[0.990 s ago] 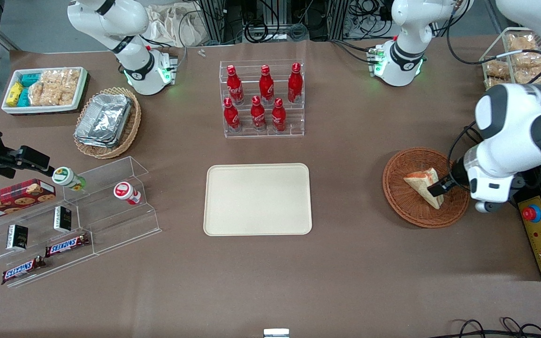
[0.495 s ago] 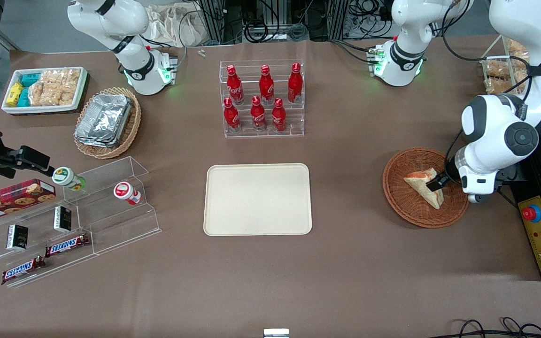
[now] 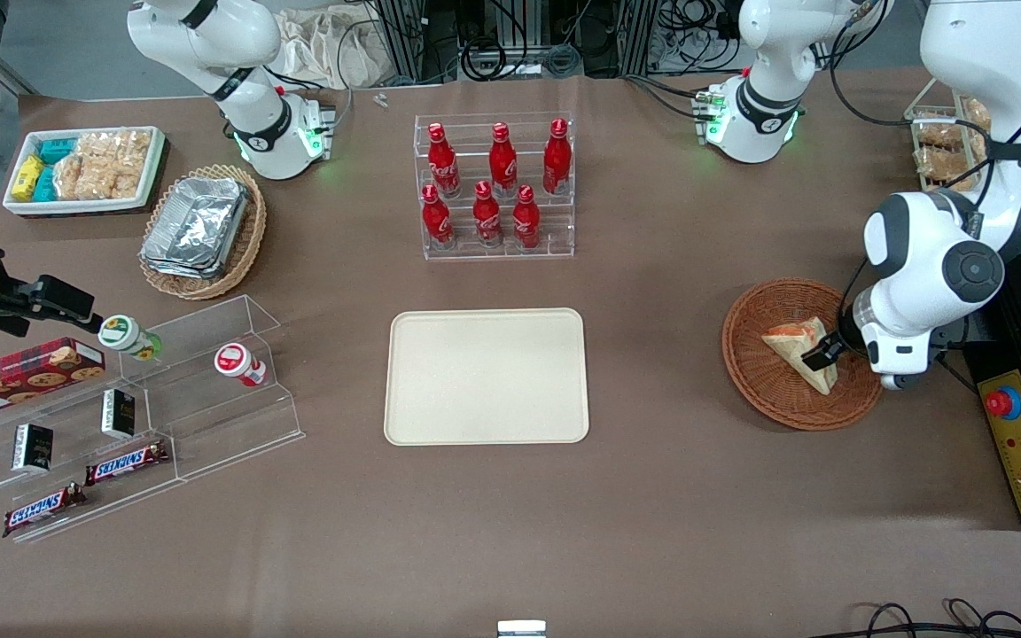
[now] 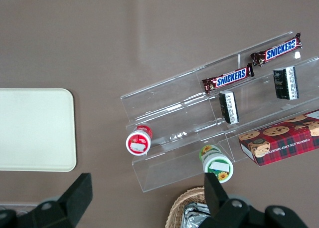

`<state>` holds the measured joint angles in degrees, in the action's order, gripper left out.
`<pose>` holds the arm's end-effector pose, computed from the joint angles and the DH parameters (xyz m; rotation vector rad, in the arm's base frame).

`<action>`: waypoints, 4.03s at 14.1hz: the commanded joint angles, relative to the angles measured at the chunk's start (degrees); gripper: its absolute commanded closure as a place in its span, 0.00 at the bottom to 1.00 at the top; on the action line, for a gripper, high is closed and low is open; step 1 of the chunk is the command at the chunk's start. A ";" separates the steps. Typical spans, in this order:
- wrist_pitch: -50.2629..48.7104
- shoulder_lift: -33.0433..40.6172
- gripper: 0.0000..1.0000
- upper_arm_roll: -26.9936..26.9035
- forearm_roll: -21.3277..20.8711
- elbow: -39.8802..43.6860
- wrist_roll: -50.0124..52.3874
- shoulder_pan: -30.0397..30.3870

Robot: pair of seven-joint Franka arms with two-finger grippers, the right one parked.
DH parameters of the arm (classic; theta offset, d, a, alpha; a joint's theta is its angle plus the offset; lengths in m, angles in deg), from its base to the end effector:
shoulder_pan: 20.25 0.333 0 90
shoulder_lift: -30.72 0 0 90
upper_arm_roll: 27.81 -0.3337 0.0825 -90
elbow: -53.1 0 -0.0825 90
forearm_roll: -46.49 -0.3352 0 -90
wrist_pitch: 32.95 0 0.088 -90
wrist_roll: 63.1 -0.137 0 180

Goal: Place sandwich from basket to tray
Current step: 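Close the left gripper on the sandwich, then lift the sandwich and carry it toward the cream tray, then lower the sandwich onto the tray and open the left gripper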

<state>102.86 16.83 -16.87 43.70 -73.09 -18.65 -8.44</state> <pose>0.5162 0.0104 0.2920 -2.9038 -1.1577 0.1083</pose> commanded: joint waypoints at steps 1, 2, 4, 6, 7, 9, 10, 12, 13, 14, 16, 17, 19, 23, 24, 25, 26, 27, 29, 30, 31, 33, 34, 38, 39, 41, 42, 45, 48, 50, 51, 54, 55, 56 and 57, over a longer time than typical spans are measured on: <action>3.76 0.01 0.02 0.05 -1.52 -2.21 2.83 -0.30; 5.07 -0.34 0.02 0.14 -1.52 -2.73 2.84 -0.38; 7.71 -0.79 0.02 0.14 -1.34 -4.57 3.10 -0.38; 9.65 -0.70 0.02 0.14 -1.34 -6.16 4.94 -0.65; 9.74 -0.87 0.02 0.14 -1.34 -6.17 4.95 -0.73; 9.66 -0.79 0.40 0.14 -1.43 -5.99 4.34 -0.73; 9.48 -0.61 0.67 0.14 -1.43 -5.73 3.90 -0.73; 9.04 -0.17 0.82 0.22 -1.52 -5.38 3.80 -0.73; 8.61 0.26 0.89 0.31 -1.52 -5.20 3.80 -0.73; 7.73 0.96 0.91 0.40 -1.43 -5.11 3.80 -0.73; 2.48 2.89 0.90 0.49 -1.43 -3.63 3.63 -0.65; -1.12 4.30 0.89 0.49 -1.43 -2.66 3.02 -0.65; -10.07 7.90 0.87 0.49 -1.34 1.19 -0.75 -0.65; -33.01 10.03 0.82 0.58 -0.56 19.09 -15.58 -0.73; -37.41 9.42 0.82 0.84 -0.46 24.02 -18.84 -0.91; -40.67 8.89 0.83 2.23 -0.38 28.33 -22.00 -1.17; -43.23 8.36 0.87 4.33 -0.29 31.59 -23.08 -1.35; -44.99 7.92 0.88 7.75 -0.29 33.89 -22.92 -1.44; -45.10 5.47 0.90 15.57 -0.20 37.15 -21.17 -1.61; -44.49 2.58 0.90 18.82 1.19 37.60 -17.50 -1.79; -43.09 -1.80 0.90 21.64 3.47 38.91 -12.94 -2.49; -35.04 -11.29 0.90 23.69 3.32 41.90 -5.29 -7.12; -30.73 -14.64 0.90 23.26 1.23 43.30 -2.38 -11.59; -23.05 -29.49 0.90 22.64 -12.67 50.77 8.97 -21.81; -21.47 -32.66 0.90 22.55 -13.72 52.18 9.25 -23.05; -17.09 -37.33 0.90 21.76 -16.71 52.89 8.99 -23.85; -15.84 -38.83 0.90 21.76 -18.38 52.81 8.90 -24.37; -15.57 -41.21 0.90 21.67 -21.12 52.72 9.25 -26.22; -15.57 -42.18 0.89 21.67 -21.03 52.46 9.43 -27.36; -15.66 -42.01 0.86 21.67 -20.68 52.19 9.60 -28.33; -15.57 -42.18 0.69 21.67 -20.85 52.10 9.78 -28.42; -15.57 -42.01 0.00 21.67 -21.03 52.10 9.96 -28.25; -15.74 -41.49 0.00 21.67 -21.03 52.10 9.96 -27.90; -16.18 -40.87 0.00 21.76 -21.03 52.28 9.96 -27.55; -16.36 -39.30 0.00 21.67 -20.94 52.28 10.13 -27.45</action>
<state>87.66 -23.91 4.89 23.62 -21.98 -9.82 -35.90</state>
